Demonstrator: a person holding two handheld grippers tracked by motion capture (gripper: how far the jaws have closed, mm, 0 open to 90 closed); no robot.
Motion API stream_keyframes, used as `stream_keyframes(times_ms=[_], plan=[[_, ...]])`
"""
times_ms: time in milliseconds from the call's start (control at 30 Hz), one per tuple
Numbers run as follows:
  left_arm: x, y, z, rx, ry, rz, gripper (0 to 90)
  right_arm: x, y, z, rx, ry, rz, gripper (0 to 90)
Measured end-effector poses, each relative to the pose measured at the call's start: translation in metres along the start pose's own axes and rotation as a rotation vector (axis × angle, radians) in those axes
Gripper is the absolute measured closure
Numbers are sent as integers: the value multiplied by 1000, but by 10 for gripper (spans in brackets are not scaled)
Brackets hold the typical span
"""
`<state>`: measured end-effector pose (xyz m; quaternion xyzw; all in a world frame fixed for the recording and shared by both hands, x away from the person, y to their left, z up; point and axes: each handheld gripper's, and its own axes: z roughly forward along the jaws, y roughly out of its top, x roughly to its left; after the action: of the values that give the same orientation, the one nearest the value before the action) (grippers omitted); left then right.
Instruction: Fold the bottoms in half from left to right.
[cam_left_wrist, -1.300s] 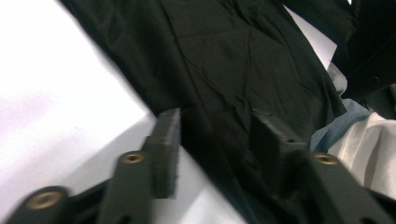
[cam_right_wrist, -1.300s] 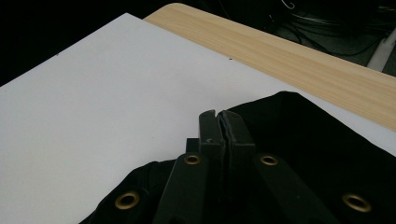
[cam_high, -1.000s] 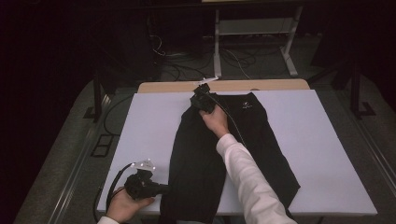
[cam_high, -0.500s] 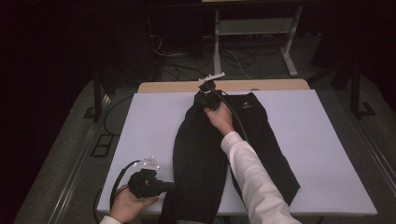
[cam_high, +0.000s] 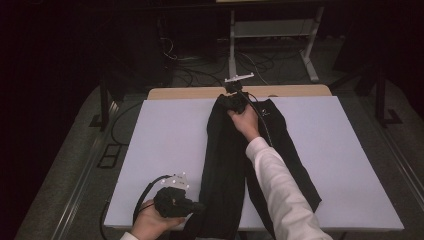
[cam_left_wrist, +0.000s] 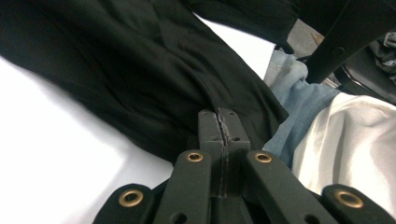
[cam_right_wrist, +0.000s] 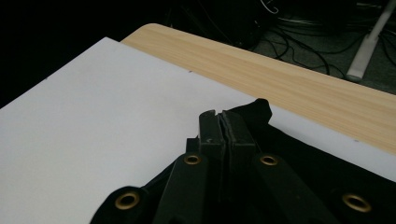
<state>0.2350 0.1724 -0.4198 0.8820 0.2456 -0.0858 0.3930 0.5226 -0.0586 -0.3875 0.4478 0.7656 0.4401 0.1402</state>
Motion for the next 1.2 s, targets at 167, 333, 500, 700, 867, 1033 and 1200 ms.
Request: stream_keyframes(times_ms=[167, 333, 500, 700, 867, 1033, 1200], plan=[[-3, 2, 4, -24, -13, 0, 892, -14, 0, -9, -3, -7, 26, 866], [-6, 6, 10, -21, -34, 12, 892, -24, -1, -18, 1, -13, 32, 867], [-11, 15, 15, -39, -57, 27, 892, -32, -3, -25, 3, -22, 37, 867], [-17, 27, 25, -33, -82, 51, 892, -43, -4, -33, 6, -30, 33, 866], [-23, 38, 33, -40, -97, 61, 892, -52, -5, -39, 10, -31, 29, 866], [-30, 49, 40, -43, -96, 70, 892, -59, -6, -43, 29, -22, 22, 867], [-35, 54, 45, -61, -95, 74, 892, -64, -7, -44, 46, -19, 5, 866]])
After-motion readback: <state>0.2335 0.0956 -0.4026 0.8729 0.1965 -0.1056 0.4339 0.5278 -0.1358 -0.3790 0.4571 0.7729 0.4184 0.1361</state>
